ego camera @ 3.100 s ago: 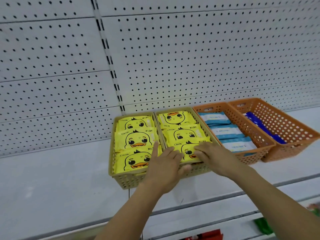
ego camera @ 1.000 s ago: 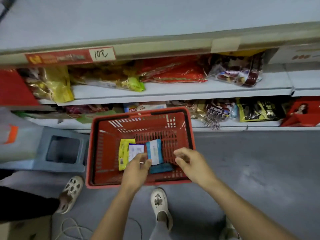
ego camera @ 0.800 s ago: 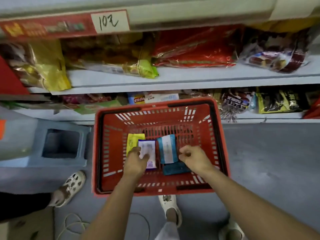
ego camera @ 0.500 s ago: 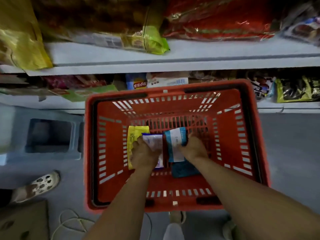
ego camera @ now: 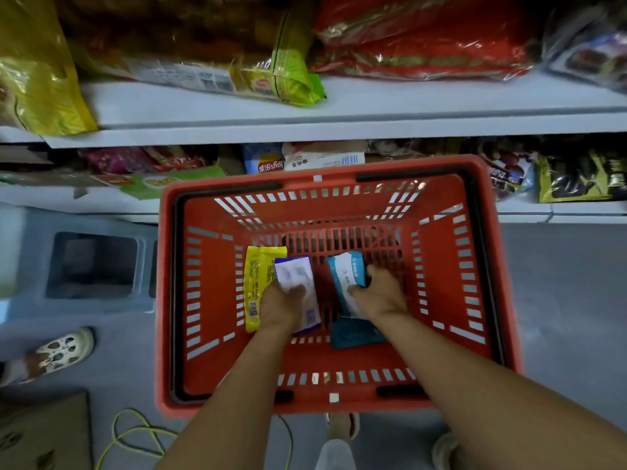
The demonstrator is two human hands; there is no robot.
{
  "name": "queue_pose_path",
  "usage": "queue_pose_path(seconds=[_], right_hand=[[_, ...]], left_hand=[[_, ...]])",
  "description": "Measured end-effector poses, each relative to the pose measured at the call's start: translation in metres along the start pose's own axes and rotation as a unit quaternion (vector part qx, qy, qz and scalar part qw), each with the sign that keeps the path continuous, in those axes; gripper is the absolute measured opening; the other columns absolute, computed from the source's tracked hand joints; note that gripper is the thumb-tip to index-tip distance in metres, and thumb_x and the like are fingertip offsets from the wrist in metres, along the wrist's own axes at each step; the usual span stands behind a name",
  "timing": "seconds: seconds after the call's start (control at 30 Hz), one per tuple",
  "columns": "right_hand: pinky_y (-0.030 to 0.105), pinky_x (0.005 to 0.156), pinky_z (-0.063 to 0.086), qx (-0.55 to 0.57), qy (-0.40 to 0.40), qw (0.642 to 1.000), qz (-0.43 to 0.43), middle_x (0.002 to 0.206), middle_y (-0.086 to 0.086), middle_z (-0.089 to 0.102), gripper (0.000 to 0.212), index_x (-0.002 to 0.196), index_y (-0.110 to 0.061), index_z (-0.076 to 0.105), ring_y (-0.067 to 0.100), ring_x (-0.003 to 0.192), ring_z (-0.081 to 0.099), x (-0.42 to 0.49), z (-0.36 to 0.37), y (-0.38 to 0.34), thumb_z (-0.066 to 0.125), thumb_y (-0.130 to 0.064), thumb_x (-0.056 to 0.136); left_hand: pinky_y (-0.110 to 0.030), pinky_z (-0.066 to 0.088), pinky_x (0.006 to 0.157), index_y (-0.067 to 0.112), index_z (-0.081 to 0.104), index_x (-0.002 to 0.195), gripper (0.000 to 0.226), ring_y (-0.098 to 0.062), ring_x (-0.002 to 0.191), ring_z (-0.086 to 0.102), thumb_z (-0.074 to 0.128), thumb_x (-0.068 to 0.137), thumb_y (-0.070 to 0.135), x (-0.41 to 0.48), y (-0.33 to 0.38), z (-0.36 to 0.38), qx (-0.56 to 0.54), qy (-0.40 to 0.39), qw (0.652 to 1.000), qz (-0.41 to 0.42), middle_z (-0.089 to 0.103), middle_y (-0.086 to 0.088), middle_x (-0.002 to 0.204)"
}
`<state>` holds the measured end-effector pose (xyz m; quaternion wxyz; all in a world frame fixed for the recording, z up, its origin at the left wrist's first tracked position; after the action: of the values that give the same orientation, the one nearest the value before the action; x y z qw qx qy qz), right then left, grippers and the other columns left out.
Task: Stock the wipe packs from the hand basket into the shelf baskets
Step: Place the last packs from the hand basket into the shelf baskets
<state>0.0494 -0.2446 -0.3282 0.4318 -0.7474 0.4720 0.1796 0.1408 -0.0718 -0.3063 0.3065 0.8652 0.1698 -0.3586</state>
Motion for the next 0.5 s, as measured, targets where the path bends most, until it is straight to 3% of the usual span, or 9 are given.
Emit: queue_pose_path(seconds=[0.1, 0.23, 0.37, 0.43, 0.5], right_hand=[[0.033, 0.079, 0.054, 0.070, 0.003, 0.998, -0.011, 0.110, 0.006, 0.068, 0.026, 0.109, -0.014, 0.059, 0.023, 0.096, 0.065, -0.020, -0.035, -0.002, 0.065, -0.015, 0.084], [0.039, 0.087, 0.053, 0.189, 0.021, 0.980, -0.049, 0.113, 0.005, 0.066, 0.031, 0.119, -0.012, 0.053, 0.024, 0.101, 0.064, -0.062, -0.089, -0.003, 0.061, -0.014, 0.089], [0.045, 0.084, 0.054, 0.186, 0.065, 0.970, -0.140, 0.105, -0.003, 0.067, 0.026, 0.112, -0.023, 0.051, 0.018, 0.094, 0.066, -0.119, -0.161, 0.006, 0.060, -0.020, 0.088], [0.043, 0.078, 0.055, 0.149, 0.077, 0.966, -0.199, 0.100, -0.010, 0.066, 0.026, 0.109, -0.031, 0.051, 0.012, 0.088, 0.065, -0.149, -0.201, 0.011, 0.059, -0.022, 0.086], [0.038, 0.075, 0.054, 0.122, 0.096, 0.958, -0.241, 0.099, -0.014, 0.065, 0.027, 0.110, -0.033, 0.053, 0.010, 0.087, 0.063, -0.174, -0.244, 0.023, 0.060, -0.025, 0.084]], left_hand=[[-0.031, 0.048, 0.062, 0.003, 0.059, 0.085, 0.006, -0.025, 0.074, 0.053, 0.057, 0.091, 0.003, -0.025, 0.016, -0.016, -0.058, 0.007, 0.998, 0.030, 0.057, -0.008, 0.077], [-0.032, 0.048, 0.065, 0.007, 0.060, 0.101, 0.011, -0.023, 0.073, 0.058, 0.059, 0.091, 0.006, -0.089, 0.047, -0.024, -0.093, -0.002, 0.992, 0.091, 0.063, -0.009, 0.084], [-0.028, 0.049, 0.061, 0.013, 0.064, 0.083, 0.017, -0.017, 0.065, 0.060, 0.057, 0.092, 0.001, -0.175, 0.090, 0.003, -0.171, -0.074, 0.976, 0.113, 0.067, -0.007, 0.079], [-0.039, 0.057, 0.072, 0.011, 0.068, 0.086, 0.018, -0.025, 0.075, 0.068, 0.055, 0.092, 0.000, -0.216, 0.111, 0.026, -0.237, -0.127, 0.958, 0.100, 0.072, -0.012, 0.086], [-0.040, 0.060, 0.068, 0.010, 0.069, 0.097, 0.019, -0.025, 0.076, 0.071, 0.053, 0.094, 0.000, -0.259, 0.133, 0.048, -0.305, -0.163, 0.933, 0.097, 0.073, -0.012, 0.091]])
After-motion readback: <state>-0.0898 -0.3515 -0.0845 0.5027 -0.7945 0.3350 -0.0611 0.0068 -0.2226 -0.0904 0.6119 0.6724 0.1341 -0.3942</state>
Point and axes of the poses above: each hand's wrist, its own x-axis towards the middle knuckle, its own z-axis out of the palm, y = z × x, the point moved 6 cm from there along x, towards the middle knuckle
